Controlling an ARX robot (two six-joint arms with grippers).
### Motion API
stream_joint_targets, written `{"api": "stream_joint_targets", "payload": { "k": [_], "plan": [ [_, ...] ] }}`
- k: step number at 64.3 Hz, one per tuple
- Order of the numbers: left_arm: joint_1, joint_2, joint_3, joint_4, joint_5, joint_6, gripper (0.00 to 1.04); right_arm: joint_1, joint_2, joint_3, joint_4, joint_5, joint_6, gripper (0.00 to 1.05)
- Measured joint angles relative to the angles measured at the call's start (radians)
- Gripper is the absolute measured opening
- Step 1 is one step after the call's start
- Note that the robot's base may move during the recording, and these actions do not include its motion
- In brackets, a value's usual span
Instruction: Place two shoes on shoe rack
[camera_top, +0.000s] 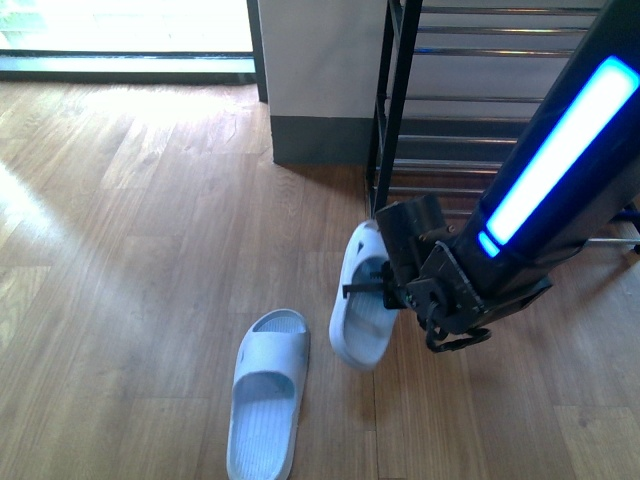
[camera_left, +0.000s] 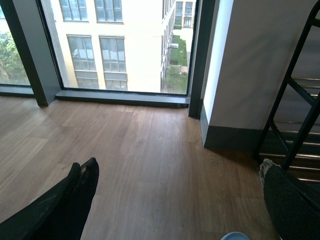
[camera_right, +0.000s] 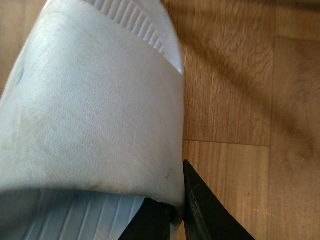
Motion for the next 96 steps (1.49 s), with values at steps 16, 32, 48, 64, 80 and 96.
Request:
{"api": "stream_joint_targets", "payload": {
  "k": [16,32,48,64,80,96],
  "plan": [
    [0.000,0.000,0.000,0.000,0.000,0.000,0.95,-0.058,-0.594,-0.503,0.152,-0.152,-0.012,0.02],
    [0.000,0.000,0.000,0.000,0.000,0.000,0.95,-0.158,-1.289,-0.962,-0.026,-0.312,-0.024,0.02],
    [0.000,0.000,0.000,0.000,0.000,0.000,0.95,-0.210,-1.622,-1.073,-0.134,-0.363,-0.027,0.02],
    [0.000,0.000,0.000,0.000,-0.003,0.000,0.95,-0.209,-1.621,-1.074,-0.135,-0.364,-0.031,0.02],
    [0.000,0.000,0.000,0.000,-0.002,0.000,0.95,-0.210,-1.622,-1.074,-0.135,-0.369,-0.031,0.02],
    [-0.085,0.175,0.082,-0.147,-0.215,-0.053,0.95,-0.215,-1.621,-1.075,-0.135,-0.358,-0.031,0.02]
  ]
}}
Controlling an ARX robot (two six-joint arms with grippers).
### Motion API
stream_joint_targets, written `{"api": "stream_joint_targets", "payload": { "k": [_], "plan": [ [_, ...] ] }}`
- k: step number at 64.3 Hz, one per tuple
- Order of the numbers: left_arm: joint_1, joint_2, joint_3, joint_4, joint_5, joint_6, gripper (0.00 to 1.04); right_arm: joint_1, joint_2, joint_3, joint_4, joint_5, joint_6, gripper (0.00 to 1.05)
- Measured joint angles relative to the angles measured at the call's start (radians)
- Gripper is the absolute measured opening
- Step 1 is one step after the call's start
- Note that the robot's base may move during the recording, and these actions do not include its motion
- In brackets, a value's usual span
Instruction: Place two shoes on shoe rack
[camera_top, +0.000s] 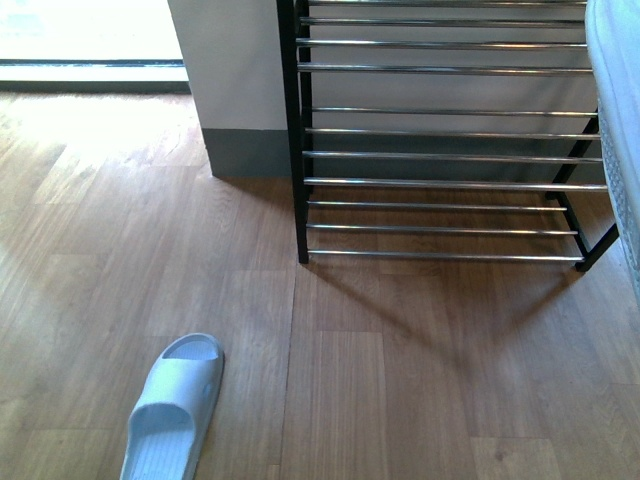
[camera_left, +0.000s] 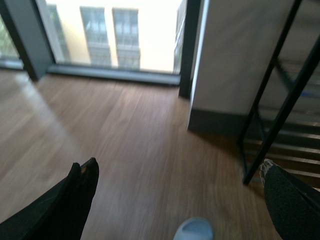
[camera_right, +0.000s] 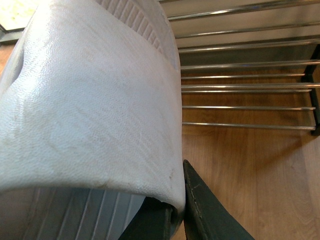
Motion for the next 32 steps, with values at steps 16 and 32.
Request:
{"api": "stream_joint_targets", "payload": {
  "k": [16,32],
  "plan": [
    [-0.127,0.907,0.162,0.529,-0.007,-0.019,0.95,0.001,-0.001,0.000,0.000,-0.007,0.000,0.02],
    [-0.261,1.774,0.407,0.779,0.084,-0.123,0.95,0.001,-0.001,0.000,0.000,-0.007,0.000,0.02]
  ]
}}
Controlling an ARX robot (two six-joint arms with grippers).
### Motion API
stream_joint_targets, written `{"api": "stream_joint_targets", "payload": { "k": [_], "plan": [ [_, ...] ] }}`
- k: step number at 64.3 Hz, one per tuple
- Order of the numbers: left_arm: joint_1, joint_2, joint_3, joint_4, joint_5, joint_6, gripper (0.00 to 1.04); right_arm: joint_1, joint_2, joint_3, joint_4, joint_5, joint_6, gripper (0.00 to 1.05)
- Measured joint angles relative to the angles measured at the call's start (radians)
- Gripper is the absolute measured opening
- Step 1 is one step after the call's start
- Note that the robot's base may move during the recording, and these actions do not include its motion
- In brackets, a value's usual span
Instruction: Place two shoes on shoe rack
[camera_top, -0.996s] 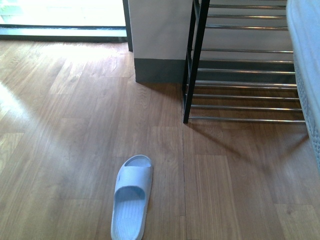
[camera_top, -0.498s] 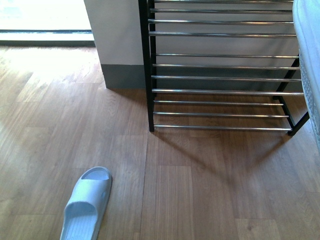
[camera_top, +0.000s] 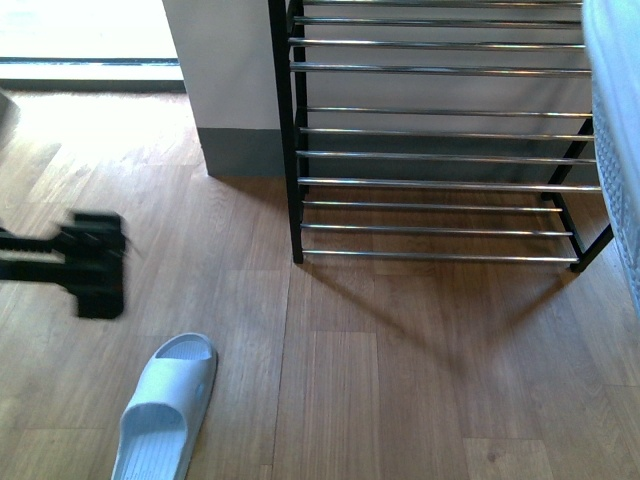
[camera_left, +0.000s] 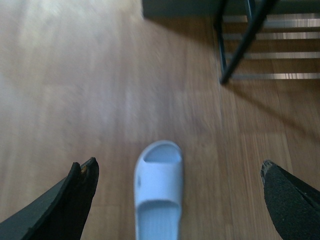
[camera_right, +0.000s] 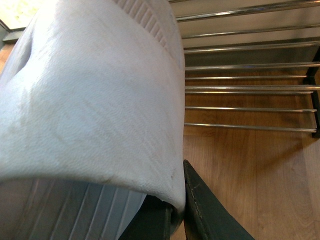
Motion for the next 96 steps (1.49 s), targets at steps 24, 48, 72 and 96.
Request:
{"api": "stream_joint_targets", "payload": {
  "k": [24,48,72,96],
  "plan": [
    [-0.057,0.755,0.437,-0.101,0.069,-0.211,0.95,0.000,0.000,0.000,0.000,0.000,0.000,0.02],
    [0.002,0.953,0.688,-0.171,0.029,-0.197,0.95,0.000,0.000,0.000,0.000,0.000,0.000,0.02],
    [0.032,0.969,0.735,-0.177,0.015,-0.144,0.45,0.000,0.000,0.000,0.000,0.000,0.000,0.02],
    [0.047,0.846,0.611,-0.099,-0.027,-0.122,0.02,0.000,0.000,0.000,0.000,0.000,0.000,0.02]
  ]
}}
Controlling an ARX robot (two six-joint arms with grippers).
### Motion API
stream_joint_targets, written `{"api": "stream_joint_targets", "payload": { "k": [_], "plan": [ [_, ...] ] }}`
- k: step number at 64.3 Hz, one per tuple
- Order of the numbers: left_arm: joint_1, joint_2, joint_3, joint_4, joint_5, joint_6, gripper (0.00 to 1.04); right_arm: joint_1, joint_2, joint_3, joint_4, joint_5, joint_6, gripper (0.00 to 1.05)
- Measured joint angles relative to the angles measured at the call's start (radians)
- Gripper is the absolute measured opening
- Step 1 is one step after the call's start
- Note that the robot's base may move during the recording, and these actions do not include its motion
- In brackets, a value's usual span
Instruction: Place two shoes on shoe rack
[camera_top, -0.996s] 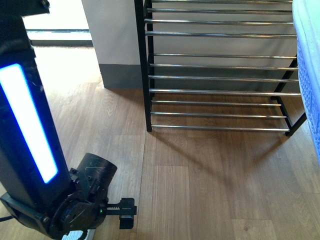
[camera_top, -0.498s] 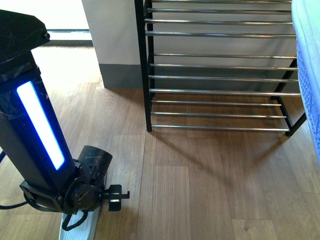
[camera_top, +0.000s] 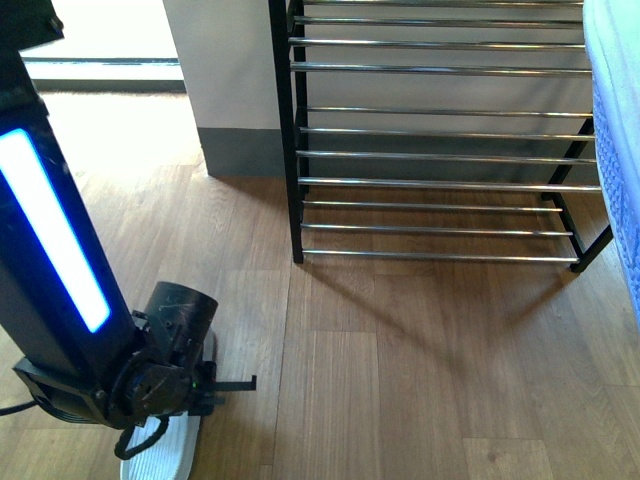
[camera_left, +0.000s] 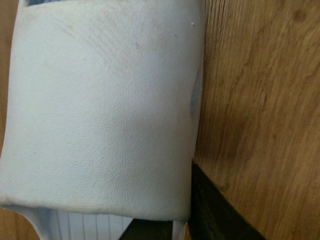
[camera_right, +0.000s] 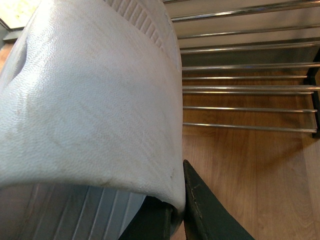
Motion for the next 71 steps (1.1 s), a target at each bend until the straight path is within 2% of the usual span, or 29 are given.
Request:
{"api": "stream_joint_targets", "payload": {
  "k": [19,32,48,64,71],
  "plan": [
    [0.066,-0.475,-0.310,0.123,-0.058,0.079,0.02,0.000,0.000,0.000,0.000,0.000,0.000,0.02],
    [0.071,-0.818,-0.514,0.080,-0.083,0.163,0.02,0.000,0.000,0.000,0.000,0.000,0.000,0.02],
    [0.036,-1.366,-0.700,-0.130,-0.153,0.291,0.02,0.000,0.000,0.000,0.000,0.000,0.000,0.02],
    [-0.050,-1.833,-0.755,-0.422,-0.238,0.365,0.02,0.000,0.000,0.000,0.000,0.000,0.000,0.02],
    [-0.064,-1.942,-0.761,-0.475,-0.239,0.372,0.02,0.000,0.000,0.000,0.000,0.000,0.000,0.02]
  ]
}}
